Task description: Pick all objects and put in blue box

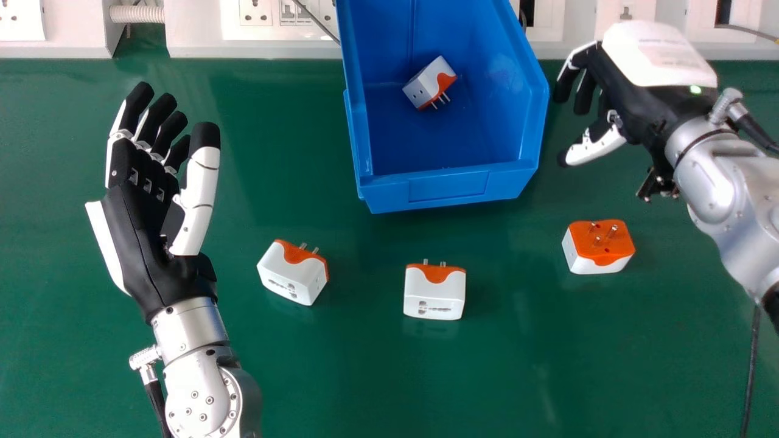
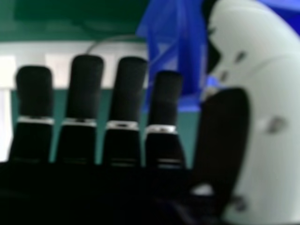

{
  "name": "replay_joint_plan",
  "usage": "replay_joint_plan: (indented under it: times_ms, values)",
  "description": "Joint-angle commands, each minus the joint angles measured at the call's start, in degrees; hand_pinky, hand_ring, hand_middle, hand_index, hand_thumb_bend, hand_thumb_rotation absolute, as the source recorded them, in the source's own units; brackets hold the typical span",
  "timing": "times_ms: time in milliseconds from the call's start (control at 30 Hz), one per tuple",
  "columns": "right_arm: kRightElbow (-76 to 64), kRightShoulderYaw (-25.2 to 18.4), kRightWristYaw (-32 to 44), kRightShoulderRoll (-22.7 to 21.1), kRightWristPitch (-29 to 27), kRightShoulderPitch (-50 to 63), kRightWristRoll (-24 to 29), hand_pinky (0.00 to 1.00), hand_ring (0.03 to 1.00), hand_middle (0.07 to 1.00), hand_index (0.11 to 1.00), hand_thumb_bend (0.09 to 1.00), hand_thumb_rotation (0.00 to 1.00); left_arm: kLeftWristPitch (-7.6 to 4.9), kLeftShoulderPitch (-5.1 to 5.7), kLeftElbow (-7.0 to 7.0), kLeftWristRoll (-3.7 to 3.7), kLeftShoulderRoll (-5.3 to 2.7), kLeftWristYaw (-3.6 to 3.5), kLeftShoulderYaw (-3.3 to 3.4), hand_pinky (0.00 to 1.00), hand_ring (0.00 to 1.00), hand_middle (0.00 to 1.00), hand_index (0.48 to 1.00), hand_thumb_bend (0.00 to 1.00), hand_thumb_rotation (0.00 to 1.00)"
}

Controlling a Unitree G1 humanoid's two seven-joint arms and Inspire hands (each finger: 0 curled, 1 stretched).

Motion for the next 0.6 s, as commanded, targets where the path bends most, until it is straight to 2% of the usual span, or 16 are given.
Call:
replay_joint_plan:
  times_ms: [0,100,367,567]
  values:
    - [-1.84,-1.36,0.38,-0.74,0.06,-0.26,0.97,0.32,0.425,0.511,0.552,0.496,0.0,-1.48,-0.56,-0.67,0.52,0.47,-0.31,-0.27,0.78,0.8,0.8,0.815,0.7,0.4]
    - [-2.07,-1.29,0.92,-0.54,0.61,-0.35,0.55,0.32,0.43,0.512,0.543,0.496,0.0,-1.67,-0.21,-0.91,-0.01,0.58,-0.87,-0.23,0.78,0.8,0.8,0.815,0.69,0.4]
    - [-2.58,-1.34,1.35,-0.71,1.51,-0.05,0.25,0.32,0.438,0.517,0.529,0.496,0.0,-1.25,-0.32,-0.88,0.21,0.45,-0.66,-0.11,0.78,0.8,0.81,0.815,0.69,0.4]
    - [-2.68,-1.26,1.54,-1.11,1.84,0.08,-0.05,0.33,0.44,0.519,0.524,0.496,0.0,-1.29,-0.05,-0.96,0.1,0.48,-0.93,-0.16,0.78,0.8,0.81,0.815,0.69,0.4]
